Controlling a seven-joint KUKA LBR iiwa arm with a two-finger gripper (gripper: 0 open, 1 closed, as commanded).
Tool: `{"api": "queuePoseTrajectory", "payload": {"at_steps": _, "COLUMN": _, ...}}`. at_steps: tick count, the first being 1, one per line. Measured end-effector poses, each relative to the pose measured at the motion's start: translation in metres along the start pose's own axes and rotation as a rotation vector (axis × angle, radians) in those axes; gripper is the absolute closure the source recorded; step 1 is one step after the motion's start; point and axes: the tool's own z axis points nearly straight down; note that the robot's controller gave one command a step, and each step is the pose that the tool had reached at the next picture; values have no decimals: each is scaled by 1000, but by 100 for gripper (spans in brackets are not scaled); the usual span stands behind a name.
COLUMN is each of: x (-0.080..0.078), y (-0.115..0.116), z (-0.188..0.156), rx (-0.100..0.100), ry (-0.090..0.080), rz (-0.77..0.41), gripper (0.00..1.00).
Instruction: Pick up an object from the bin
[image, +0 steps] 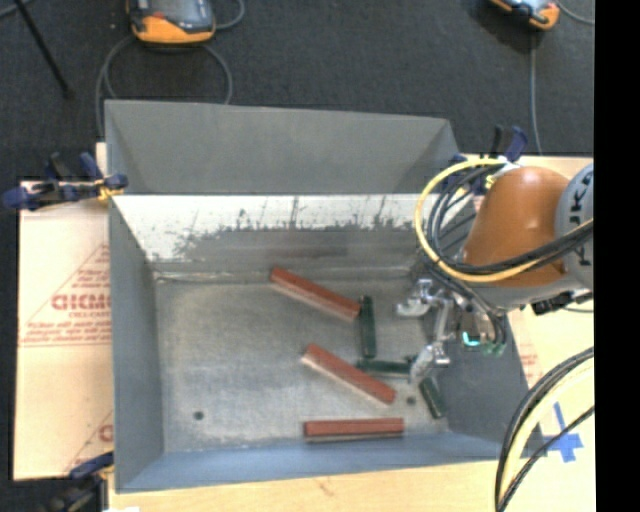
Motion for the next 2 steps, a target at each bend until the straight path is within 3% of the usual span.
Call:
{"api": "queuePoseTrajectory", "payload": {"at_steps": 1, "x": -2, "y": 0, "z": -4, "rx": 1, "ry": -8, "rz": -3, "gripper": 0}}
{"api": "queuePoseTrajectory", "payload": {"at_steps": 2, "x": 13, "y": 30, "z": 45, "rx": -1, "ry": -15, "rz": 189, "gripper": 0}}
